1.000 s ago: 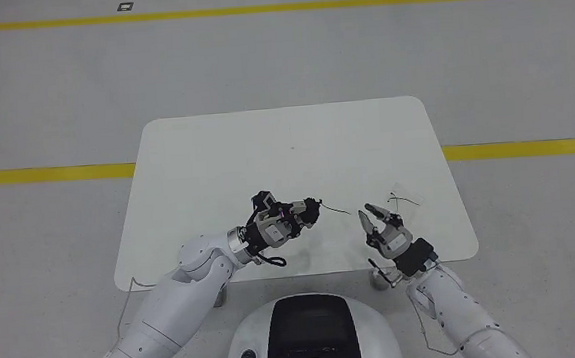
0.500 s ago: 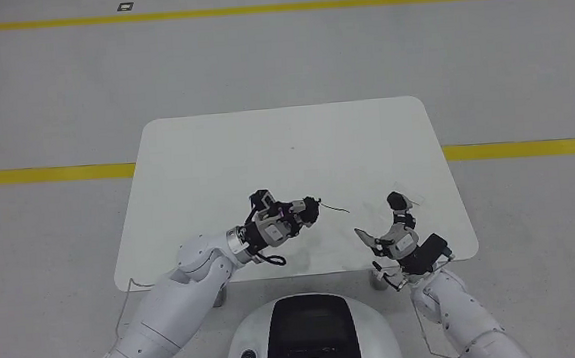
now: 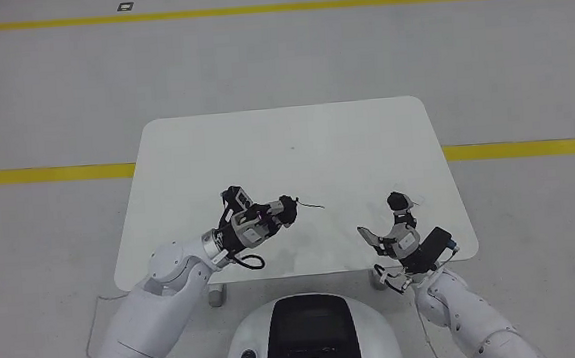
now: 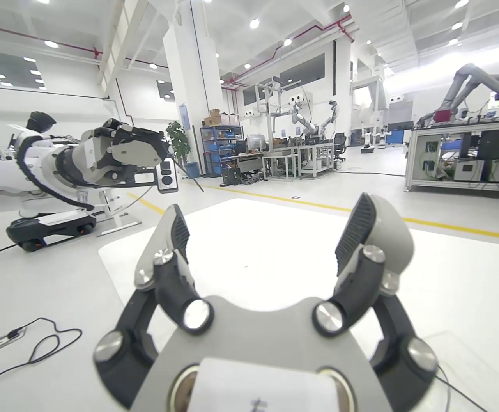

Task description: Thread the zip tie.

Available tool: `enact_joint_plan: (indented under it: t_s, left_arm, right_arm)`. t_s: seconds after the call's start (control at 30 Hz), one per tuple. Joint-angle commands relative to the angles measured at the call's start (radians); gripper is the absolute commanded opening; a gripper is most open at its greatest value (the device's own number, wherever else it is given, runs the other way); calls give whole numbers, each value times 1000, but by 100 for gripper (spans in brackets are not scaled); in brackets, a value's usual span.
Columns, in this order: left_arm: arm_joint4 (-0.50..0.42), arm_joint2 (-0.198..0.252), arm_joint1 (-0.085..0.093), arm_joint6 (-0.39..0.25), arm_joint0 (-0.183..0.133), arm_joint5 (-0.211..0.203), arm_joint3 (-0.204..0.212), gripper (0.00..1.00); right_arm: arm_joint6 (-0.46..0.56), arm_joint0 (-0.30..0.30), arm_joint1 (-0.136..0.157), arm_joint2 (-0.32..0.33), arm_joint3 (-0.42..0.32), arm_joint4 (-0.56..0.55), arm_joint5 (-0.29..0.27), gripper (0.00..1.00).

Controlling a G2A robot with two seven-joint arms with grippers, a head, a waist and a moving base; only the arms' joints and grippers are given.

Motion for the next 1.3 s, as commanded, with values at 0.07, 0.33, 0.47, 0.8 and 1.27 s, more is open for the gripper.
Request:
enact_joint_plan:
  t_s: [0.07,0.33,0.47,0.8,1.27]
  left_arm:
    - [-1,1,0,0,-1,0,1,0]
    - [-121,-7,-2,-33,10,38,-1,0]
    - [-176,-24,0,-52,15,68,4,0]
    - [-159,-39,3,-31,25,55,-2,0]
    - [-159,-39,3,-31,25,55,-2,0]
  right_arm:
    - [0,0,0,0,0,0,0,100]
    - [20,-17,-4,21,-32,45,3,100]
    - [19,-31,-6,34,-42,46,13,100]
    - [23,-39,-8,39,-50,44,22,100]
    - [23,-39,-8,39,-50,44,22,100]
